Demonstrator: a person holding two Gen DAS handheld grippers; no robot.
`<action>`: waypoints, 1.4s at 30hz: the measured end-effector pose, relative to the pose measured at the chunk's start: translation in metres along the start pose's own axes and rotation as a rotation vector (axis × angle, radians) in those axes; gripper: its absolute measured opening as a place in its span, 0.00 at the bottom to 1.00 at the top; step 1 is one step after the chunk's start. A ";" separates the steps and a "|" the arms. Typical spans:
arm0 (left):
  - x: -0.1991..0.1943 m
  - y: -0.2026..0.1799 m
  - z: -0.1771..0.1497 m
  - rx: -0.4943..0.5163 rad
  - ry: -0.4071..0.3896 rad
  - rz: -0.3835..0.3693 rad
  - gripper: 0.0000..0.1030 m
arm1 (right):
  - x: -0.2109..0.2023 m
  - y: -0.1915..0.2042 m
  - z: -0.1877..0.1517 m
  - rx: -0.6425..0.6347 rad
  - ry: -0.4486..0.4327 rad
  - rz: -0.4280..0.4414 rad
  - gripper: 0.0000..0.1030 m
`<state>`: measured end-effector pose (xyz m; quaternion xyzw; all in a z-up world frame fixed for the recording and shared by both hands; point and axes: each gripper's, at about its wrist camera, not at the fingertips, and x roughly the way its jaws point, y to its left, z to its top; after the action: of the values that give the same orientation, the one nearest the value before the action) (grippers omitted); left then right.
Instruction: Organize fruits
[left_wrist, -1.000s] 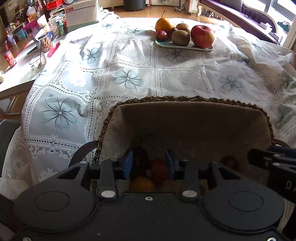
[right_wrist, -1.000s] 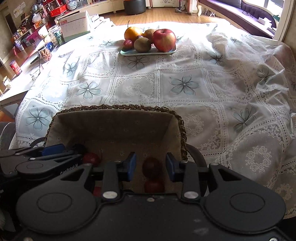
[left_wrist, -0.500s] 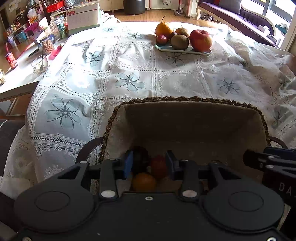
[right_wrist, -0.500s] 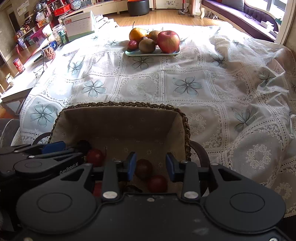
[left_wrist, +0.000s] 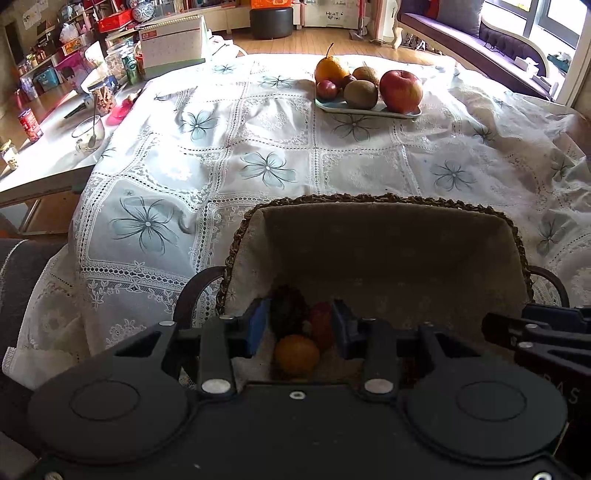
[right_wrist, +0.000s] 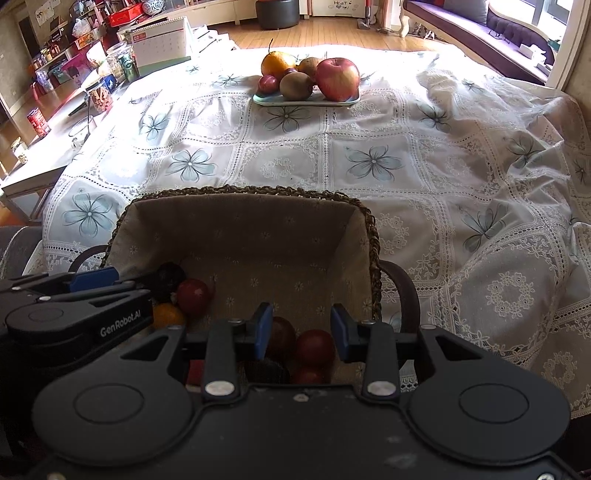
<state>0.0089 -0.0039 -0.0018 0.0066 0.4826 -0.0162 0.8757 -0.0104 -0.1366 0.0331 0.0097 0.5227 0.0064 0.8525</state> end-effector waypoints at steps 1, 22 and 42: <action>-0.002 0.001 -0.001 -0.002 0.000 0.001 0.46 | -0.001 0.000 -0.001 0.000 0.000 0.000 0.36; -0.011 0.004 -0.013 0.022 0.010 0.003 0.46 | -0.001 0.005 -0.012 0.018 0.062 0.007 0.36; -0.009 0.007 -0.015 0.015 0.023 -0.014 0.46 | 0.002 0.008 -0.014 0.010 0.078 0.016 0.36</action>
<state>-0.0085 0.0039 -0.0023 0.0101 0.4928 -0.0261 0.8697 -0.0220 -0.1284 0.0249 0.0180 0.5556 0.0109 0.8312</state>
